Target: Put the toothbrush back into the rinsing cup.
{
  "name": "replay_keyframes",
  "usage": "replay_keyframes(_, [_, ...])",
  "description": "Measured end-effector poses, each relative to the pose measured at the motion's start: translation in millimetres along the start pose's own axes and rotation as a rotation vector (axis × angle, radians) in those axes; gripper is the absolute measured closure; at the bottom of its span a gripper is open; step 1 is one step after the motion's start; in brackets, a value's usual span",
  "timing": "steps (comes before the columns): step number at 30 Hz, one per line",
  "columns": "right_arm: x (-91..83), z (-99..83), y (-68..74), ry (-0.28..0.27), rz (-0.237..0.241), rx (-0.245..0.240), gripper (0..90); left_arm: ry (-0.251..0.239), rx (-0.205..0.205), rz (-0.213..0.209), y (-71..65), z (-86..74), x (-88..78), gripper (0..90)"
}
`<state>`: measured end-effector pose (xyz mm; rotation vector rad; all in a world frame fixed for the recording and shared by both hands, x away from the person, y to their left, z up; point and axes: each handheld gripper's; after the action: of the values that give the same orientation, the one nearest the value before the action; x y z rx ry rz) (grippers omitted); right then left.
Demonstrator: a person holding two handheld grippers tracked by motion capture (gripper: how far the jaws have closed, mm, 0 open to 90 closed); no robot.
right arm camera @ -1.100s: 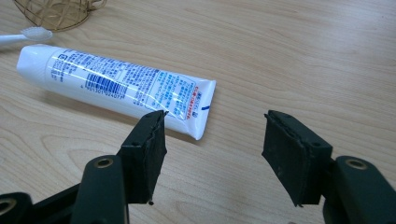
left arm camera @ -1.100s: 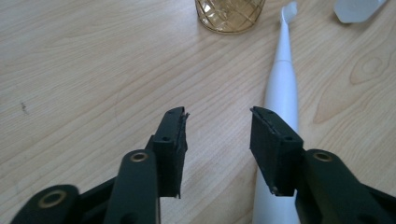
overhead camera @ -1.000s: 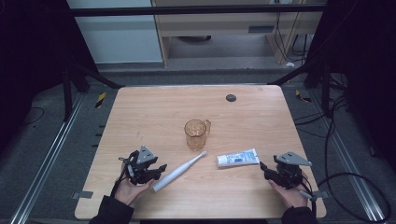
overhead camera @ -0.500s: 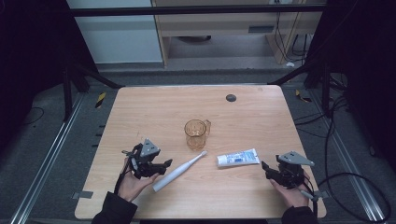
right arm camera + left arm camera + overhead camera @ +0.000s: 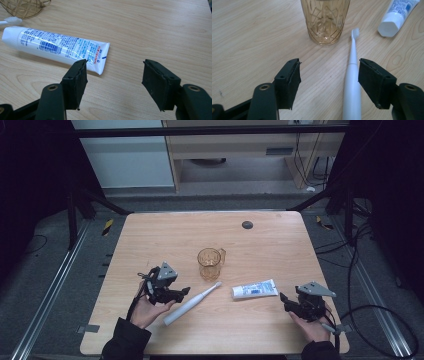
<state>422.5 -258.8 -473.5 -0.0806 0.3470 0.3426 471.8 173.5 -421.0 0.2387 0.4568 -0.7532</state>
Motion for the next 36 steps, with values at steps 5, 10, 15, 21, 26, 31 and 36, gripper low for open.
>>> replay_keyframes(5, [0.1,-0.4,-1.0,0.003,-0.003,0.003,36.2,0.019,0.008,-0.024,-5.2,5.6,8.7,33.3])
replay_keyframes(10, [0.4,-0.2,-0.9,0.003,0.000,0.000,36.2,0.037,0.019,-0.041,-10.0,6.4,15.8,33.6])
replay_keyframes(15, [0.7,-0.2,-1.2,0.005,0.000,0.002,36.3,0.048,0.020,-0.049,-11.4,6.8,19.3,34.4])
replay_keyframes(21, [1.0,-0.1,-1.0,0.010,0.002,0.005,36.3,0.070,0.018,-0.061,-13.2,7.5,24.3,35.3])
replay_keyframes(26, [1.5,-0.3,-1.7,0.011,0.001,-0.003,36.3,0.095,0.025,-0.074,-17.2,7.4,29.8,36.3])
replay_keyframes(31, [1.2,-0.6,-1.5,0.015,0.003,-0.001,36.3,0.132,0.038,-0.089,-20.4,5.3,34.5,38.7])
replay_keyframes(36, [1.4,-1.0,-2.2,0.018,0.005,-0.007,36.3,0.167,0.047,-0.104,-23.0,3.6,41.0,41.0])
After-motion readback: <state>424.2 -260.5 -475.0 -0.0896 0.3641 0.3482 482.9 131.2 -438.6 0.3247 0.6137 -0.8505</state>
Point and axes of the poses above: each handheld gripper's, and its own axes: x roughly forward along the jaws, z roughly out of its top, y roughly to its left, and after that the axes turned 15 degrees about -y, right-handed
